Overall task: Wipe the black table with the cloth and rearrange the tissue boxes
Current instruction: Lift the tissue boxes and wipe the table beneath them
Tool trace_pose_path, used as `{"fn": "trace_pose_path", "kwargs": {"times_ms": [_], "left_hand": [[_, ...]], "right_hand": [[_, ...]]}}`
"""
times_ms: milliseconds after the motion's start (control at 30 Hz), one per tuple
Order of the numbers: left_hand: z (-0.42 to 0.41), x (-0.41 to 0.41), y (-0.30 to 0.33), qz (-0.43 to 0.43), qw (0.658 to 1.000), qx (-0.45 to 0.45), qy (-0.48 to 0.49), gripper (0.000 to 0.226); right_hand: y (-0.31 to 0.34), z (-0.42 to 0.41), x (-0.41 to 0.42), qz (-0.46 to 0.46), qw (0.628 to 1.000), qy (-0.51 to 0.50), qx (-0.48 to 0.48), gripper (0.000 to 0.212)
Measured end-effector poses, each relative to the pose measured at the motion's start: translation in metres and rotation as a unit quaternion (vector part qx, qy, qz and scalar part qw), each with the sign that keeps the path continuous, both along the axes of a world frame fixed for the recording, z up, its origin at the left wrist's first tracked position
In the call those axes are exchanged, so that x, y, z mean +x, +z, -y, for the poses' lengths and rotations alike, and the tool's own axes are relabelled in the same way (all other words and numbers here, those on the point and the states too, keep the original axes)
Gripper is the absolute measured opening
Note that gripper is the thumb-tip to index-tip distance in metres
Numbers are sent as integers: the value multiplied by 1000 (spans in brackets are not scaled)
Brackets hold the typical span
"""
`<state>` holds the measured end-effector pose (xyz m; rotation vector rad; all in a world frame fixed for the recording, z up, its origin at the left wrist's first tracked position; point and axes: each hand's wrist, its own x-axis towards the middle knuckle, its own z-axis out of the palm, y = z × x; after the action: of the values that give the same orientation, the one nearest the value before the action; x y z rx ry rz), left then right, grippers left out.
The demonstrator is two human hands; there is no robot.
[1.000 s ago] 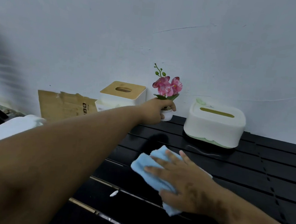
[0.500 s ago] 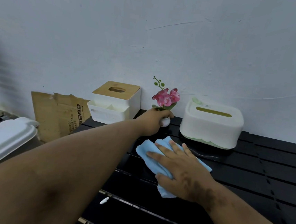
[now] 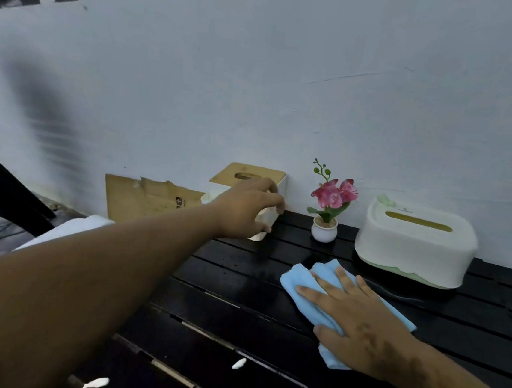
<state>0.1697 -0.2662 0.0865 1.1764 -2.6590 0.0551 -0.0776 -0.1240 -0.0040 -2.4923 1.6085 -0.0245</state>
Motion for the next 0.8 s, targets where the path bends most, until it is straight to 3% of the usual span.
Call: {"fn": "trace_pose_path", "kwargs": {"times_ms": [100, 333, 600, 800], "left_hand": [[20, 27, 11, 7, 999, 8, 41, 54], [54, 39, 10, 2, 984, 171, 46, 64], [67, 44, 4, 64, 992, 97, 43, 66], [50, 65, 43, 23, 996, 61, 60, 65]], "right_hand": [[-1, 4, 22, 6, 1000, 8, -13, 72], [7, 2, 46, 33, 998, 44, 17, 68], [1, 9, 56, 32, 998, 49, -1, 56], [-5, 77, 79, -21, 998, 60, -30, 65]]}}
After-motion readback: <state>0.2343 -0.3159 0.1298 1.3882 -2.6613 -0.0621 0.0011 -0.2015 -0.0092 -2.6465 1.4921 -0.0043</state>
